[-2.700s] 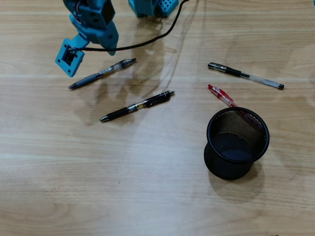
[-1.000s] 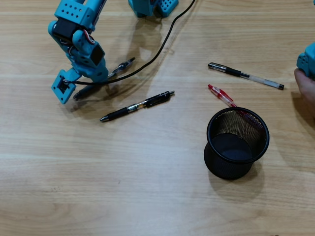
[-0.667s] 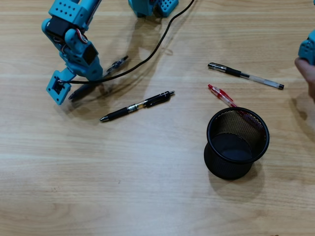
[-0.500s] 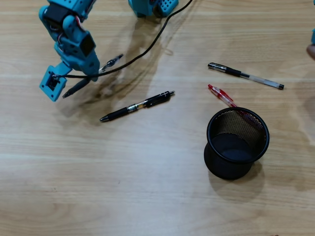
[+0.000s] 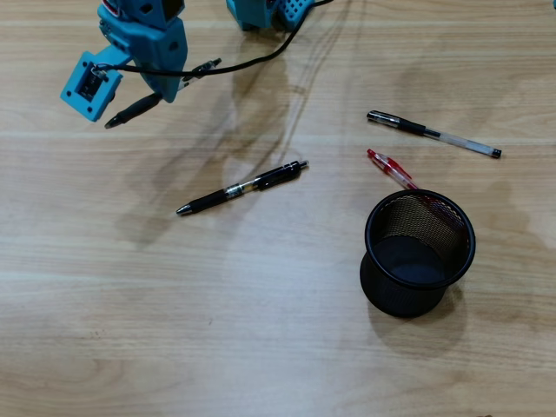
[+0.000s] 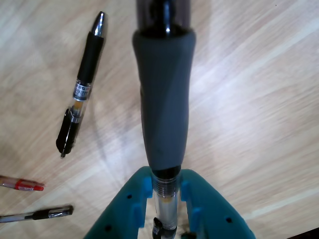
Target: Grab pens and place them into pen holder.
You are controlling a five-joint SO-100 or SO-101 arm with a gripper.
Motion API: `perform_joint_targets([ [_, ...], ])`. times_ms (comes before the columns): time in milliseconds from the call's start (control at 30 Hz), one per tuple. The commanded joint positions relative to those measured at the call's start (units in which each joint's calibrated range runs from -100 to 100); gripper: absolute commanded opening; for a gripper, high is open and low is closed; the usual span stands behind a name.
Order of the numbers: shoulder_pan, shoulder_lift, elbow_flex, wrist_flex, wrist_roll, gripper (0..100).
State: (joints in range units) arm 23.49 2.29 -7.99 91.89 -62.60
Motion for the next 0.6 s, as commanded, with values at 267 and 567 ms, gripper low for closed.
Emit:
perform_joint_targets([
  [267,-8.9,-10.0,-3.3,-6.3,2.3,2],
  [567,-20.9,-14.0,-3.4,-23.0,10.9,2],
])
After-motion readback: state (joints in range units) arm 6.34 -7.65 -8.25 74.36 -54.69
